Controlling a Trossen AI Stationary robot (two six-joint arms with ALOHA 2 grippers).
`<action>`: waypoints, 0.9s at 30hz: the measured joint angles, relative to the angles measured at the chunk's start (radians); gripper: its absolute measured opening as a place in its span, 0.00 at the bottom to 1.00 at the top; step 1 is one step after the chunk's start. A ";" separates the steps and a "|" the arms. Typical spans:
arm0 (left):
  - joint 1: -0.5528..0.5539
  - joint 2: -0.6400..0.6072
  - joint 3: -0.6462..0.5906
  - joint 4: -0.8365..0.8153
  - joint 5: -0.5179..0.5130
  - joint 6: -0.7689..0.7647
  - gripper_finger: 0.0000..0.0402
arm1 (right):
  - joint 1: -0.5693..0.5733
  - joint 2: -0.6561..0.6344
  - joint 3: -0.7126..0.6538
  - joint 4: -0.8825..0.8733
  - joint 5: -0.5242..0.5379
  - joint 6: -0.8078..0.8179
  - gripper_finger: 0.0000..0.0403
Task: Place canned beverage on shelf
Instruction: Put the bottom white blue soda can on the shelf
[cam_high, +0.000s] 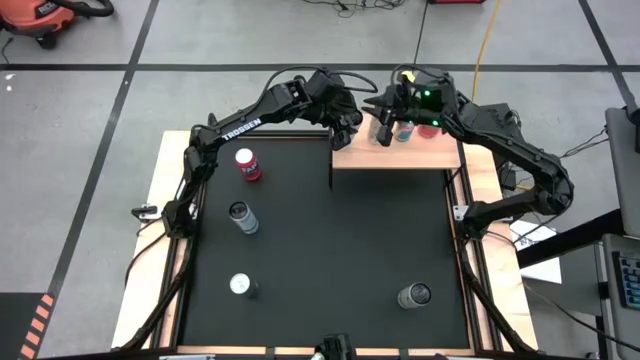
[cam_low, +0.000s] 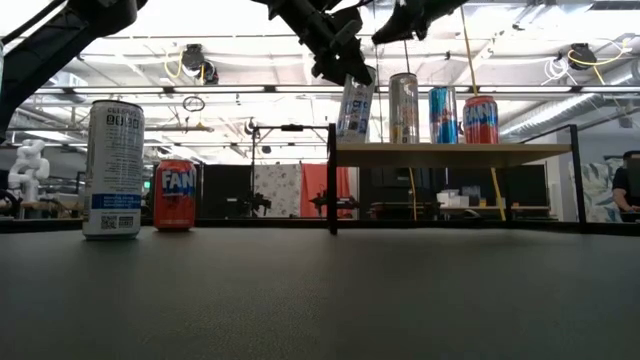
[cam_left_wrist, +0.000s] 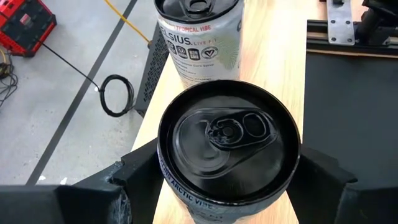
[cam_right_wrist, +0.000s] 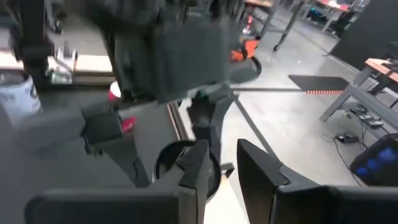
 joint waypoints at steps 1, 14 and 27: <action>0.000 0.000 0.000 0.002 0.000 0.000 0.69 | 0.000 -0.009 0.000 0.004 0.000 0.011 0.16; 0.000 0.000 0.000 0.016 -0.035 -0.028 0.69 | 0.000 -0.033 0.000 -0.001 0.008 0.046 0.18; 0.000 0.000 0.000 0.016 0.037 -0.033 0.69 | 0.000 -0.033 0.000 -0.050 0.005 0.028 0.42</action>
